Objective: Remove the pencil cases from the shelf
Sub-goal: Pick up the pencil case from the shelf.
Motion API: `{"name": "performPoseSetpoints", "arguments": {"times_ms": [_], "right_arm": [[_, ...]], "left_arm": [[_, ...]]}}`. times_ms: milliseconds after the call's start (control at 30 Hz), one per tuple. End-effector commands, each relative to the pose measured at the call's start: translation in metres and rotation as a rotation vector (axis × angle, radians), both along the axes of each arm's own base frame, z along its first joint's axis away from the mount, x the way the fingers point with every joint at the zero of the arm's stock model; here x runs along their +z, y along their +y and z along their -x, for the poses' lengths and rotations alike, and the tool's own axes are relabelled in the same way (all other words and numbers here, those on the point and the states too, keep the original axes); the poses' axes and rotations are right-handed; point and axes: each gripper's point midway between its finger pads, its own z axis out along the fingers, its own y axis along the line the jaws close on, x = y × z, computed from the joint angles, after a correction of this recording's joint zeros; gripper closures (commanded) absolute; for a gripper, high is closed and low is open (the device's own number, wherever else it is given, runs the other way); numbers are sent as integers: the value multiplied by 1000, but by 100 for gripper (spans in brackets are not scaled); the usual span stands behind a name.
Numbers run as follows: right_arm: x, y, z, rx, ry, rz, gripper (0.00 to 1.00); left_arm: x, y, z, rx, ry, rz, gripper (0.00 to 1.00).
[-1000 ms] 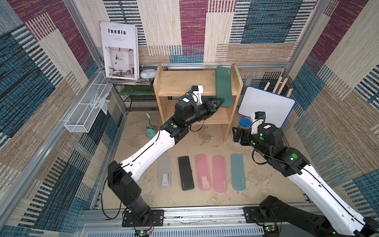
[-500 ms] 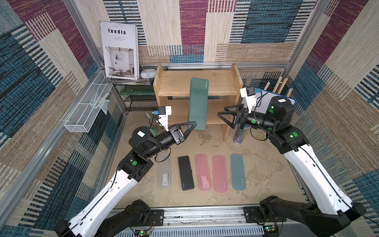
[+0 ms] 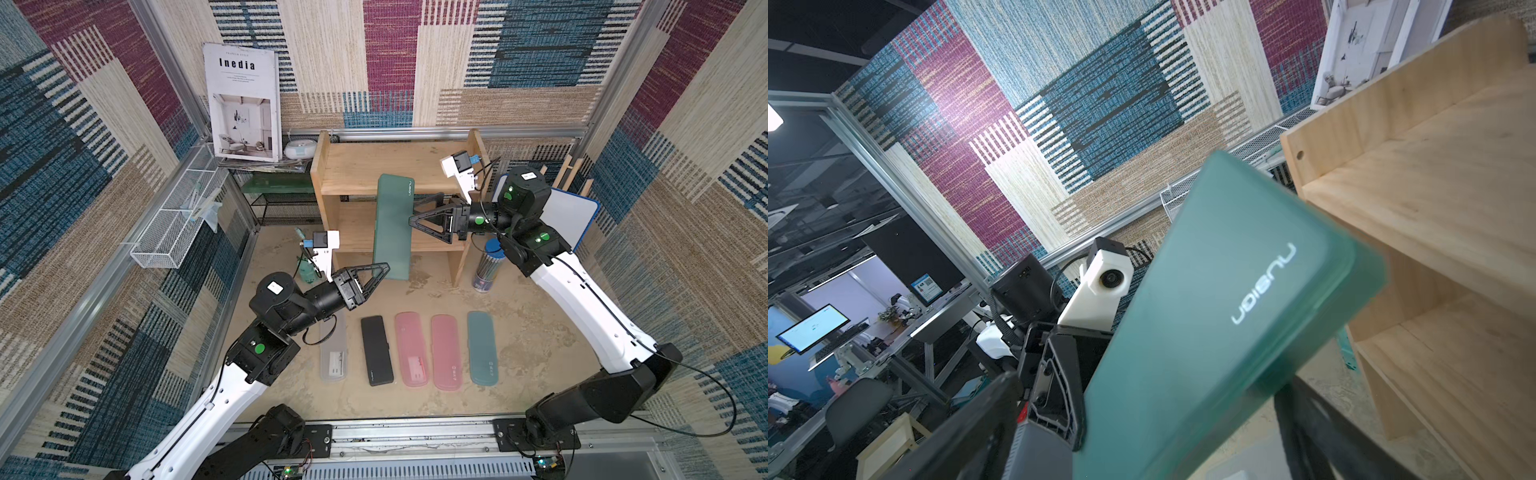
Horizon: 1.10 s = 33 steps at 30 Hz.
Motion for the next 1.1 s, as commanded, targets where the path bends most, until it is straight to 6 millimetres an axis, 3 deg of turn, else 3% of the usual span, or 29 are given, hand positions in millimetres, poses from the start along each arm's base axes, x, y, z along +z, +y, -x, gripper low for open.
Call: {"name": "performPoseSetpoints", "arguments": {"times_ms": [0, 133, 233, 300, 400, 467, 533, 633, 700, 800, 900, 1067], "right_arm": [[8, 5, 3, 25, -31, -28, 5], [-4, 11, -14, -12, -11, 2, 4], [-8, 14, -14, 11, 8, -8, 7], [-11, 15, -15, 17, 13, -12, 21], [-18, 17, -17, 22, 25, 0, 54], [-19, 17, -17, 22, 25, 1, 61], [-20, 16, -16, 15, 23, 0, 65], [-21, 14, -19, -21, 18, 14, 67], [-25, 12, -23, -58, 19, 40, 68], [-35, 8, -32, -138, 43, 94, 70], [-47, 5, -39, -193, 77, 135, 71], [-71, 6, -51, -282, 145, 202, 80]], "left_arm": [[4, -2, 5, -26, -22, -1, 78], [6, 0, 8, -28, -30, 3, 78], [3, 1, 9, -22, -24, -8, 78], [1, 1, 8, -24, -20, -10, 78], [-4, 0, 7, -22, -6, -13, 77], [-9, 0, 5, -16, 8, -21, 75], [-13, 0, 4, -13, 18, -29, 66], [-24, 3, -1, 23, 26, -89, 32], [-37, 14, -8, 108, 34, -180, 18], [-55, 42, -22, 282, 10, -346, 4], [-62, 59, -31, 382, -49, -455, 1], [-68, 37, -39, 371, -123, -563, 1]]}}
